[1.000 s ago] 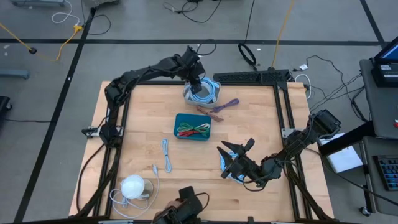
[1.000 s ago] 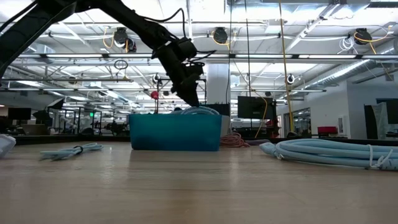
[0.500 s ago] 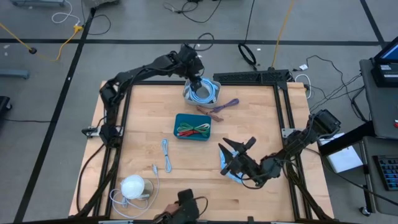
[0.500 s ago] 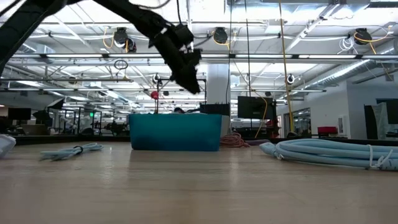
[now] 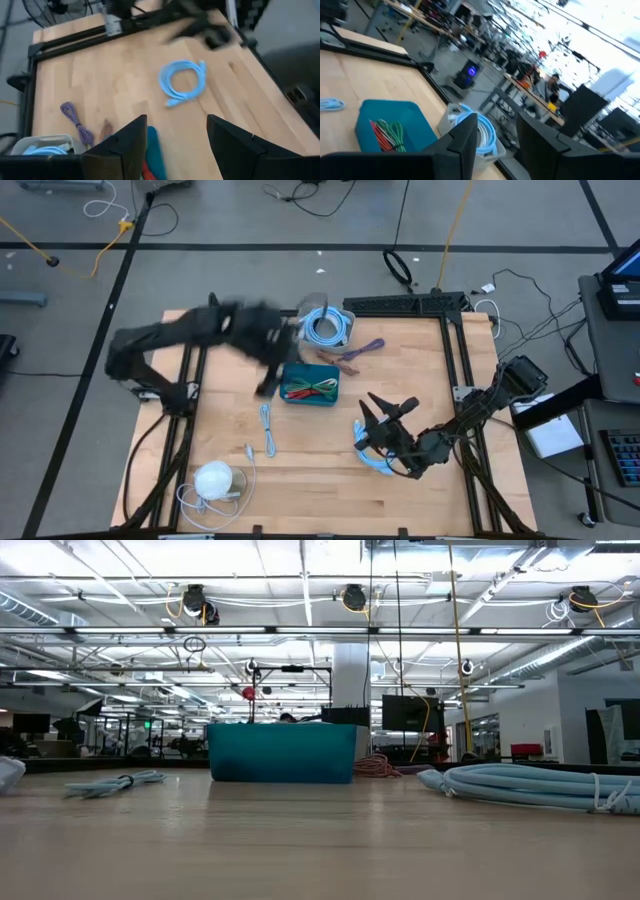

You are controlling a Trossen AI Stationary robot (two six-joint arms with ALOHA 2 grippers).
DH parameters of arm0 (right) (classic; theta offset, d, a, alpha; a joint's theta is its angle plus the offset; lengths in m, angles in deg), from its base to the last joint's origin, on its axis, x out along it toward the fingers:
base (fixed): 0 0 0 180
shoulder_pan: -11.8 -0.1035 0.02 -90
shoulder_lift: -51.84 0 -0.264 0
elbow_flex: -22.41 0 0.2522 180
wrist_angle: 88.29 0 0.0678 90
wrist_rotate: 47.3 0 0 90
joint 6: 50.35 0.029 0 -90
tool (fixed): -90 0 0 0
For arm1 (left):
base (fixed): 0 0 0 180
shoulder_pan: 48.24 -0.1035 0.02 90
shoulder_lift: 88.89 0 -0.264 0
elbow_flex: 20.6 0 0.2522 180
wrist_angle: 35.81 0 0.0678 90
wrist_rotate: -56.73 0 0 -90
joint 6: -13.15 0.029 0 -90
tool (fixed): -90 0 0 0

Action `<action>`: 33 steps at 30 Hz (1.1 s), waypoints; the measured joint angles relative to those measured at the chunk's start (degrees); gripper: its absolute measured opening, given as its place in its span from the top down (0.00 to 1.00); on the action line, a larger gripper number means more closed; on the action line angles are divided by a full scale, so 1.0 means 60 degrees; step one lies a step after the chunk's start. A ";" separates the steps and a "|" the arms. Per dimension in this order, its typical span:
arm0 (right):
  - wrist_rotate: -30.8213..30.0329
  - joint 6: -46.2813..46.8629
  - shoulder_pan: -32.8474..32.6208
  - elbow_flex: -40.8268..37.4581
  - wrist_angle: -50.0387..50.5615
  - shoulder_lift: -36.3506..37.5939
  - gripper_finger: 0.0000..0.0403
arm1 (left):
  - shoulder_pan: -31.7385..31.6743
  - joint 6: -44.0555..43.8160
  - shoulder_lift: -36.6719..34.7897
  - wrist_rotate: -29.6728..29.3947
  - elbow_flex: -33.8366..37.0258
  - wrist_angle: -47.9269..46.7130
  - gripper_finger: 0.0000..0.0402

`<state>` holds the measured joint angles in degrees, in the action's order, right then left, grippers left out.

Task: Pick & Place USB Port
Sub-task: Put the purple charger cable into the blue bin

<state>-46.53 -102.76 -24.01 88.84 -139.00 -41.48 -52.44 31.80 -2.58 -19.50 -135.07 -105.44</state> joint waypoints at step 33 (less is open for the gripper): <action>-0.0127 -0.0162 0.0376 -0.0256 -0.1963 0.0056 0.82 | 0.4639 -1.2125 -0.4626 -0.5599 1.0697 0.4151 0.64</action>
<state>-47.29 -103.73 -21.75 87.31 -150.78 -41.14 -24.61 -40.95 -30.34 -53.10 -70.88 -80.54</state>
